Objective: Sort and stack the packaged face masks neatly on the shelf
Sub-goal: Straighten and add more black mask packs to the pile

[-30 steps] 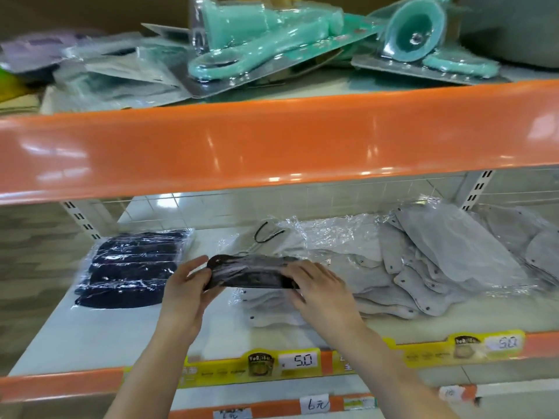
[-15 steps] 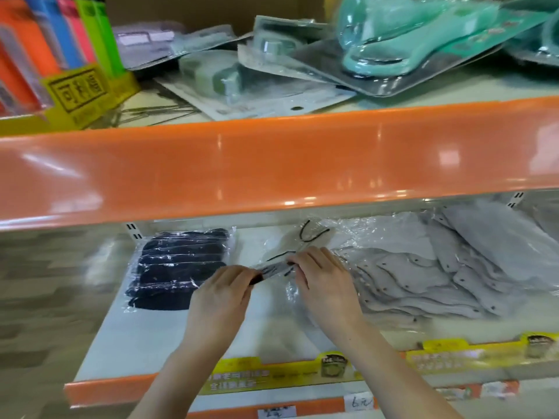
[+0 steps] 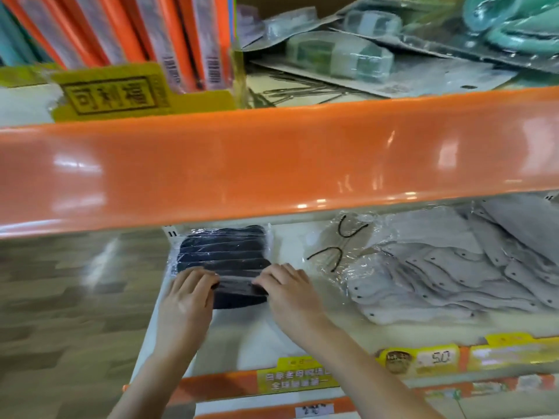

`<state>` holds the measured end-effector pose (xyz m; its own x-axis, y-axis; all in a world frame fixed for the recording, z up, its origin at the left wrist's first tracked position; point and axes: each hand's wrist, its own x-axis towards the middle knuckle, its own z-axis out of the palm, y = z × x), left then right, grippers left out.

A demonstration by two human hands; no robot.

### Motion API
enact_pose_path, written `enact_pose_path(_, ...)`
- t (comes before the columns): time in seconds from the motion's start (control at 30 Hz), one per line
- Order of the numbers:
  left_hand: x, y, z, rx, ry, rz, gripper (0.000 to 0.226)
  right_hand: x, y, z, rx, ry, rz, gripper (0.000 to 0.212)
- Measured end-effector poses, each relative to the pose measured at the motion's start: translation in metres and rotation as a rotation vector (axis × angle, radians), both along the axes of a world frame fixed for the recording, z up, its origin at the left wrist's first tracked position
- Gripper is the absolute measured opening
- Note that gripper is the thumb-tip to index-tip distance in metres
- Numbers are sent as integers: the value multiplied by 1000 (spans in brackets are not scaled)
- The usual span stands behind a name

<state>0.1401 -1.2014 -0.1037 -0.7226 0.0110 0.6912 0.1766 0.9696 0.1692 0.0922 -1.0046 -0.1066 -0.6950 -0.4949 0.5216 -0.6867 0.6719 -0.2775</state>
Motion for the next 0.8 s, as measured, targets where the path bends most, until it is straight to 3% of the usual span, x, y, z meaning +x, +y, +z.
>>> enact_pose_path(0.17,8,-22,-23,0,-145,-20,27,7,-15,-12,141,-182,-20,59)
enact_pose_path(0.37,16,-30,-32,25,-381,-12,28,2,-28,-11,178,-146,-127,63)
enact_pose_path(0.53,16,-30,-27,19,-387,2,25,0,-33,-12,190,-106,-163,61)
enact_pose_path(0.8,10,-45,-29,-16,-343,80,21,7,-42,-23,116,37,-78,28)
